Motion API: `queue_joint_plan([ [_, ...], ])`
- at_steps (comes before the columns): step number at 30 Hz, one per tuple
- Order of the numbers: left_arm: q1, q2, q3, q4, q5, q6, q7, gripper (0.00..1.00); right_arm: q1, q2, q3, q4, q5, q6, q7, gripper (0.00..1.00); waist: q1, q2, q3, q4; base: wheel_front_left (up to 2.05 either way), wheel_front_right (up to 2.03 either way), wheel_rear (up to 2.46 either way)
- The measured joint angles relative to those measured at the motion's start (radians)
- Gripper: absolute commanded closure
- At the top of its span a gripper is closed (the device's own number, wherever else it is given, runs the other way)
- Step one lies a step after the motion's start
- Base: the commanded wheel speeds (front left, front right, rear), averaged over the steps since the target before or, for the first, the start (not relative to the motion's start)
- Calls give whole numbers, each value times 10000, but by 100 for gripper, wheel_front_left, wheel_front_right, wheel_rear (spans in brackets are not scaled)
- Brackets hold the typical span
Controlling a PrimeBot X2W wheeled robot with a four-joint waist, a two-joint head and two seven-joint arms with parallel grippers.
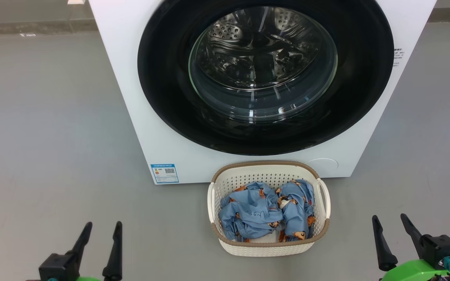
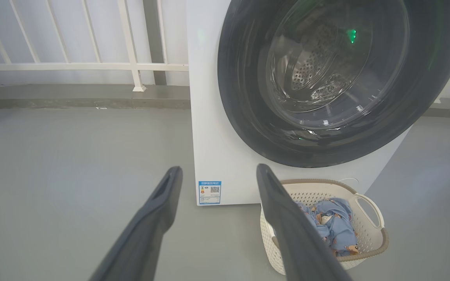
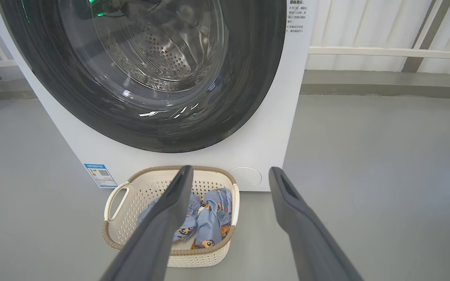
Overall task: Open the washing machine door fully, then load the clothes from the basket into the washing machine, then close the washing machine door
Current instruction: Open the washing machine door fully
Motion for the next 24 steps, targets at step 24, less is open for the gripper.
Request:
queue_joint_plan([
  [24,-9,-15,255,-75,589,-2,0,0,0,69,-92,-127,-46,0,0,0,0,0,150,-84,74,74,-149],
])
